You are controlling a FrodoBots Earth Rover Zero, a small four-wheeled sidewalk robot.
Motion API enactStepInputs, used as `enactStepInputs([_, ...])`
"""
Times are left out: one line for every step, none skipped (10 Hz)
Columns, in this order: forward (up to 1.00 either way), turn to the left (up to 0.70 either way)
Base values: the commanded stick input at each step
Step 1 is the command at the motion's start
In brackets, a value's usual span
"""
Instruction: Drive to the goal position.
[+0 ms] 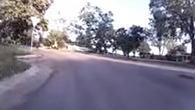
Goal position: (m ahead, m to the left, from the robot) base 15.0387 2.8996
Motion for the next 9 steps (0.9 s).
enactStepInputs([1.00, 0.03])
enactStepInputs([1.00, 0.03])
enactStepInputs([1.00, 0.32])
enactStepInputs([1.00, 0.40])
enactStepInputs([1.00, 0.40])
enactStepInputs([1.00, 0.40])
enactStepInputs([1.00, 0.11])
enactStepInputs([1.00, 0.03])
enactStepInputs([1.00, 0.03])
